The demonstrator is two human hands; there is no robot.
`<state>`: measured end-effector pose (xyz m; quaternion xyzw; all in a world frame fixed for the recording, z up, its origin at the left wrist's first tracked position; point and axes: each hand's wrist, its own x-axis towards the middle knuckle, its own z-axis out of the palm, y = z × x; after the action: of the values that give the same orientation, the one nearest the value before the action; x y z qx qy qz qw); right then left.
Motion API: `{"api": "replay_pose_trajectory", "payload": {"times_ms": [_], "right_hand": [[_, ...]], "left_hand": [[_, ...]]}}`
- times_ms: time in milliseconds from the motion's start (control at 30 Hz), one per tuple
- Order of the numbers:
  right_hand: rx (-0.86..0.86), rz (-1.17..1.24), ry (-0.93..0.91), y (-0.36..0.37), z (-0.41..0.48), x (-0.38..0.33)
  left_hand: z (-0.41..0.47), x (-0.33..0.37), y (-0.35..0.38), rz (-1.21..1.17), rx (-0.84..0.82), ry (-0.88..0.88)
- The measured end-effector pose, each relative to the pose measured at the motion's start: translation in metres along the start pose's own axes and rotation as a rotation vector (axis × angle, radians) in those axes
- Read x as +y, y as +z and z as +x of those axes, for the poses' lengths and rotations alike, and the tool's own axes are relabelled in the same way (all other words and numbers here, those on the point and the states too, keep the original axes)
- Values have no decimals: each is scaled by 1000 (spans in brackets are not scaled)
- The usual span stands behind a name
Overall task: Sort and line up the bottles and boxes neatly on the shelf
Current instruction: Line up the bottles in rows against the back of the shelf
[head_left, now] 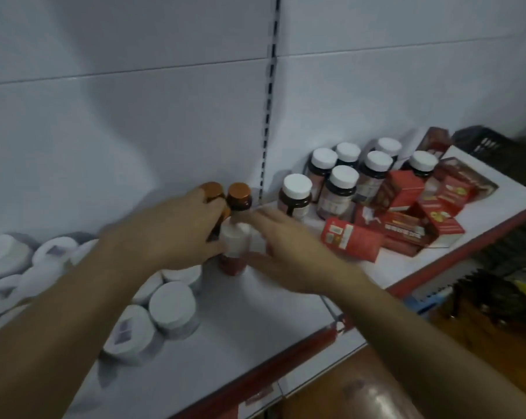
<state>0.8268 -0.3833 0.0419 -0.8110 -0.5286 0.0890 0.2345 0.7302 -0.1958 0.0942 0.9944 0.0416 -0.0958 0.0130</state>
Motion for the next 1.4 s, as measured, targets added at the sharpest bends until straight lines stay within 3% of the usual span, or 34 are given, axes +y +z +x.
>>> {"api": "replay_pose_trajectory", "payload": {"times_ms": [133, 233, 333, 467, 633, 800, 933, 1033, 1133, 1267, 1400], "right_hand": [[63, 149, -22, 18, 5, 2], [66, 125, -67, 10, 5, 10], [45, 71, -47, -10, -4, 23], [165, -48, -19, -28, -25, 50], [19, -49, 7, -11, -40, 71], [64, -115, -49, -18, -37, 81], [185, -129, -37, -15, -38, 79], [314, 105, -93, -7, -28, 52], [367, 236, -199, 2, -5, 14], [297, 318, -289, 20, 35, -23], [249, 377, -285, 43, 58, -54]], "left_hand": [[6, -8, 1, -77, 12, -59], [6, -4, -4, -91, -9, -72], [12, 3, -6, -46, 73, -88], [22, 23, -4, -70, 155, -100], [27, 47, 10, -16, -55, -39], [31, 49, 10, -107, 8, -85], [11, 32, 9, -376, 259, -108], [-19, 14, 2, -545, 508, -199], [-57, -12, -5, -552, 693, -298], [-115, -48, -10, -474, 831, -453], [-158, -67, 2, -498, 830, -521]]}}
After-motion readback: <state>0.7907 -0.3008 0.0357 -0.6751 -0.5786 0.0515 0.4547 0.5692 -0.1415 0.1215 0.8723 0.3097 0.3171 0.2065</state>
